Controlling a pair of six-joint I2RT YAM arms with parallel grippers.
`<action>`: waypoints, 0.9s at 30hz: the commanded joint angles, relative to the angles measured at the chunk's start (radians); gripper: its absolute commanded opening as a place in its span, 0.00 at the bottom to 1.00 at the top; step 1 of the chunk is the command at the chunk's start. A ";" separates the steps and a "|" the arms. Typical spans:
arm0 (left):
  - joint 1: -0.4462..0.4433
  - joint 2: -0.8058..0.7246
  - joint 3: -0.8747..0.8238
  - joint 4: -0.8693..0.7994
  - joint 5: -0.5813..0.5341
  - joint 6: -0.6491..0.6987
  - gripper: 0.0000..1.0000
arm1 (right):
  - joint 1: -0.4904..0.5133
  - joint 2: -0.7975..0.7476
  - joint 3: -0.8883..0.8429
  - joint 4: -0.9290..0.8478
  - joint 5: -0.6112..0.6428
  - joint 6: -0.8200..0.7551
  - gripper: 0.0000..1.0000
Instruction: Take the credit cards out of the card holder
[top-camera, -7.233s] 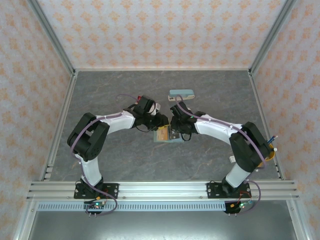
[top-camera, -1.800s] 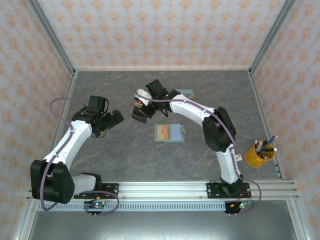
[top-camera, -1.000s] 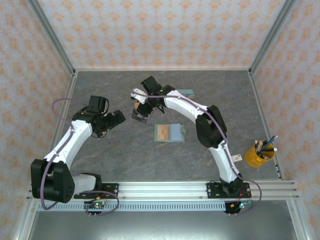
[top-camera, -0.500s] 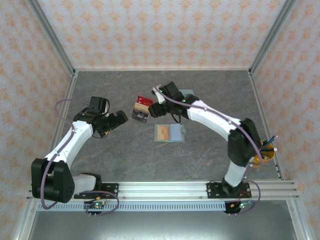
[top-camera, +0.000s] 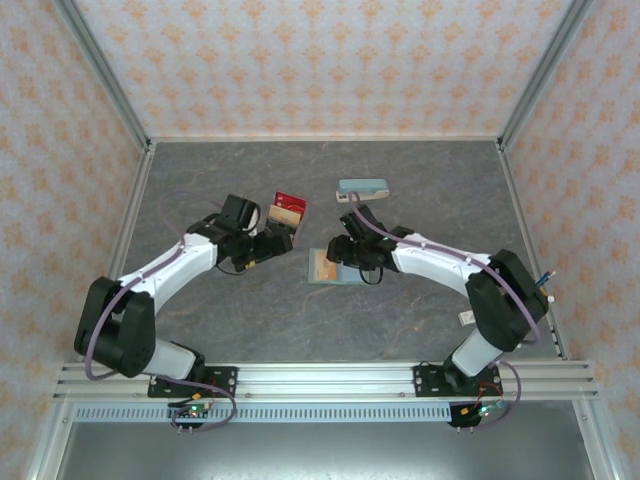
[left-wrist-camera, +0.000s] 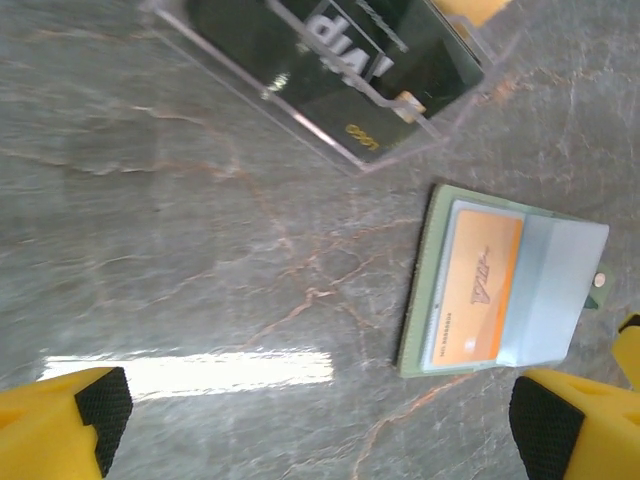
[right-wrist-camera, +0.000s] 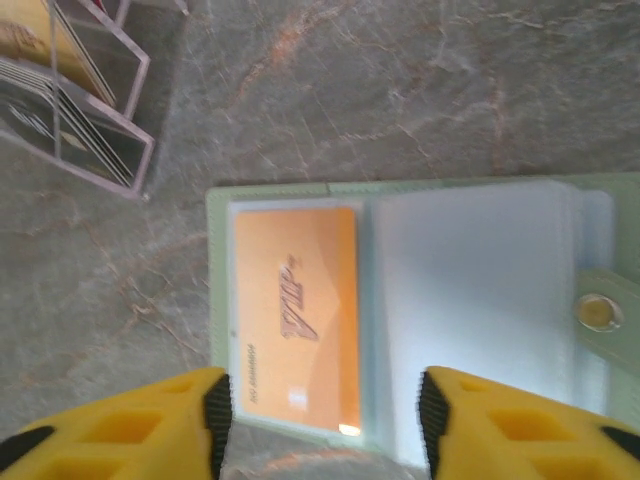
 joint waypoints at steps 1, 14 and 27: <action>-0.043 0.046 0.052 0.102 0.008 -0.034 0.94 | -0.021 0.048 0.002 0.092 -0.049 0.071 0.45; -0.170 0.278 0.204 0.119 0.012 -0.070 0.55 | -0.075 0.151 0.036 0.128 -0.164 0.088 0.26; -0.204 0.402 0.255 0.057 -0.068 -0.107 0.18 | -0.082 0.192 0.051 0.058 -0.156 0.055 0.21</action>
